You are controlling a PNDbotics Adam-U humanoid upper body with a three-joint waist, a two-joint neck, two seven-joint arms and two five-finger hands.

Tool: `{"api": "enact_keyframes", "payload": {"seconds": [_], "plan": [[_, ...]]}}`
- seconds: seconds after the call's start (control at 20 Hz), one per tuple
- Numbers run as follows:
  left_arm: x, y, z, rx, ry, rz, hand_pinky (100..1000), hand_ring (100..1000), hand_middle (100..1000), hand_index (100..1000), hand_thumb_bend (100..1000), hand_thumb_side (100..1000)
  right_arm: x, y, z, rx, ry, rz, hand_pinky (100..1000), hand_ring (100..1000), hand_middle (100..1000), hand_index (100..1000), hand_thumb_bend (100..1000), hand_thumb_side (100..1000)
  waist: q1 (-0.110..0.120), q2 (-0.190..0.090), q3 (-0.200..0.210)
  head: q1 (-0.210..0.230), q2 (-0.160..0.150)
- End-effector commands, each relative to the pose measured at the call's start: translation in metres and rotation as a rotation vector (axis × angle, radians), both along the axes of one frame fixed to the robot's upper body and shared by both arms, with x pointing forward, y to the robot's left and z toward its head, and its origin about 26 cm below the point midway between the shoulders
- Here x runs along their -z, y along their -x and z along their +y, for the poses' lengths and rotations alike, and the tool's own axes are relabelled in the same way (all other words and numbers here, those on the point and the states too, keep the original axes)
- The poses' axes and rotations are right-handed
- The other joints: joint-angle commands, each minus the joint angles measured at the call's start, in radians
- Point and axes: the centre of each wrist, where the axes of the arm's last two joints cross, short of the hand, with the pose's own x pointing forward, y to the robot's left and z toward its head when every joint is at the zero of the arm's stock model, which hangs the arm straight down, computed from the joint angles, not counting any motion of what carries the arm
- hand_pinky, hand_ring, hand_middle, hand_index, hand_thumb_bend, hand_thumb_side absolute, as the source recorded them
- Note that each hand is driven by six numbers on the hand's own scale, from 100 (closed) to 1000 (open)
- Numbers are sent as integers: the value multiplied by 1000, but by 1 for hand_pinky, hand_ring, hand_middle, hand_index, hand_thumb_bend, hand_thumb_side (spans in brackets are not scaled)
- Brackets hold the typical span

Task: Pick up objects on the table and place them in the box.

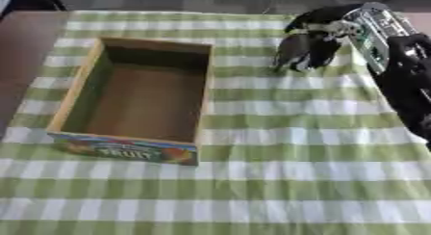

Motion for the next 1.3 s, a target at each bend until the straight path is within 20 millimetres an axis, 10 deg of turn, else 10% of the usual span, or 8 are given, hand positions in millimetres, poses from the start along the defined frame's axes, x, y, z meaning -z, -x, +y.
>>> {"api": "enact_keyframes", "payload": {"seconds": [0.05, 0.4, 1.3], "plan": [[-8, 0, -1, 9, -21, -28, 323, 376, 693, 533, 100, 768, -14, 1, -3, 23, 13, -62, 959, 989, 941, 1000, 267, 496, 1, -15, 4, -6, -13], [-7, 0, -1, 9, -21, -26, 323, 375, 693, 531, 100, 769, -11, -2, -5, 39, 36, -73, 950, 978, 923, 1000, 100, 376, -1, -11, 4, -8, -14], [-6, 1, 0, 6, -24, -13, 326, 376, 695, 529, 100, 766, -20, -1, -2, 3, 7, -114, 917, 915, 739, 813, 128, 437, -3, -19, -7, -4, -4]]}}
